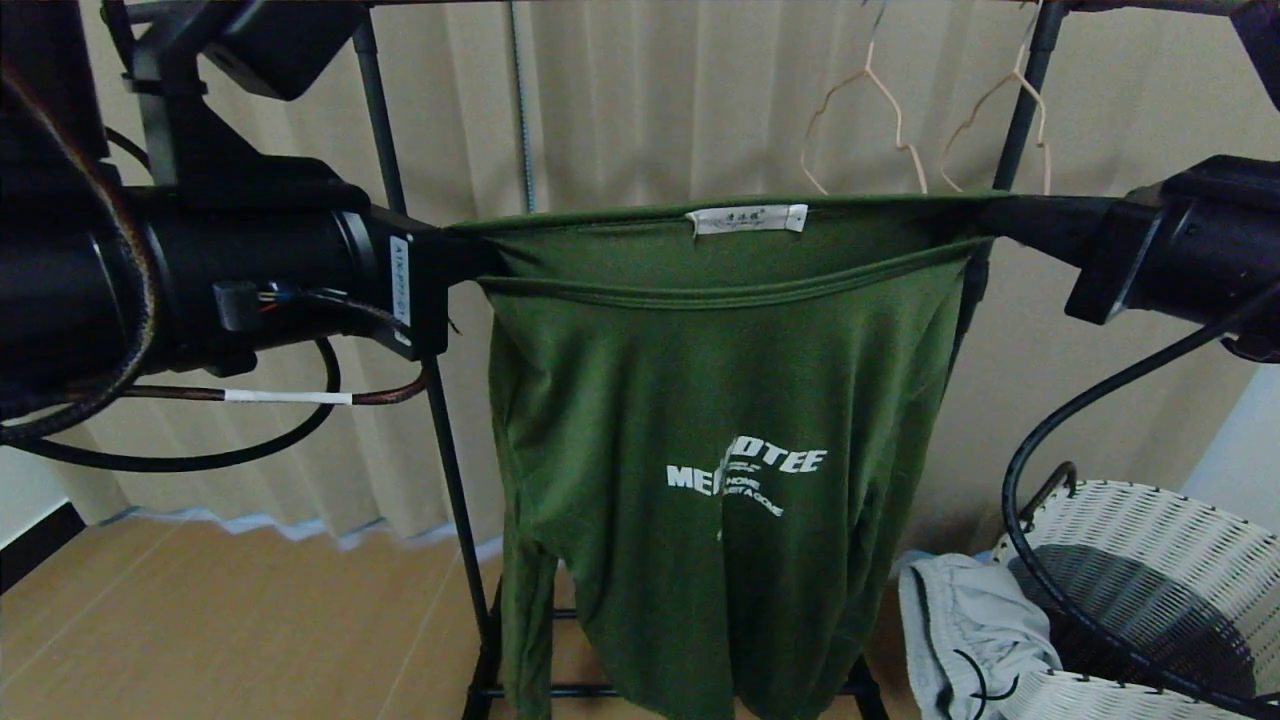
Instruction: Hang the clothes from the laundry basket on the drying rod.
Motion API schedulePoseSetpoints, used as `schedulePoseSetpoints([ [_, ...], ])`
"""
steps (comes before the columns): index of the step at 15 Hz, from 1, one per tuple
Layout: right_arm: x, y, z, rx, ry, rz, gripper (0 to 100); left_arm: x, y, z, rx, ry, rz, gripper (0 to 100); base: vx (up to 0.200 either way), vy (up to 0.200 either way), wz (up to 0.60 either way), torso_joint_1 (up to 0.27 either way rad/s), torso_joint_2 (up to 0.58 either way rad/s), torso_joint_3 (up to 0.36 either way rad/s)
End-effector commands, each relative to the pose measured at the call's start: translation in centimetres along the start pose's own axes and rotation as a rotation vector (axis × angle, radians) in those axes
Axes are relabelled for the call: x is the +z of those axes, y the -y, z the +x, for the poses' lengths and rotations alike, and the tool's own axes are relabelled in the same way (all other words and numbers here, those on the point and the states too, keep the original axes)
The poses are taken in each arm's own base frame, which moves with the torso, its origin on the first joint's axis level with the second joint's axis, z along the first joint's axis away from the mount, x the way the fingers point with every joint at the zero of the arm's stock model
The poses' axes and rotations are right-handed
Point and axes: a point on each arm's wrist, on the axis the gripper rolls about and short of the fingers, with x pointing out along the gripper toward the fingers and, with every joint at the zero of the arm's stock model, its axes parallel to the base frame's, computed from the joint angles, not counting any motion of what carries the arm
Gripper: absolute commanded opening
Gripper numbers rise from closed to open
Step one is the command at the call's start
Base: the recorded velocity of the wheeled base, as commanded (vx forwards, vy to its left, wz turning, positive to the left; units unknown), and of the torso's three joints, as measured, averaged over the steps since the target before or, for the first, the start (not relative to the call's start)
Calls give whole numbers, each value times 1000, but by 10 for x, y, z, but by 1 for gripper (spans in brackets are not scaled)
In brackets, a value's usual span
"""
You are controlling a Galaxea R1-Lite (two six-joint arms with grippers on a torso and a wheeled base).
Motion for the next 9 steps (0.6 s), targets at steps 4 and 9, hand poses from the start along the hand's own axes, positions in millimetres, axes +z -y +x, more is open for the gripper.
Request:
schedulePoseSetpoints([
  [4, 4, -7, -48, 26, -32, 9, 0, 2, 3, 28, 57, 19, -4, 0, 0, 0, 0, 0, 0, 0],
  [9, -10, -19, -75, 253, -41, 10, 0, 9, 4, 40, 56, 43, -27, 0, 0, 0, 0, 0, 0, 0],
])
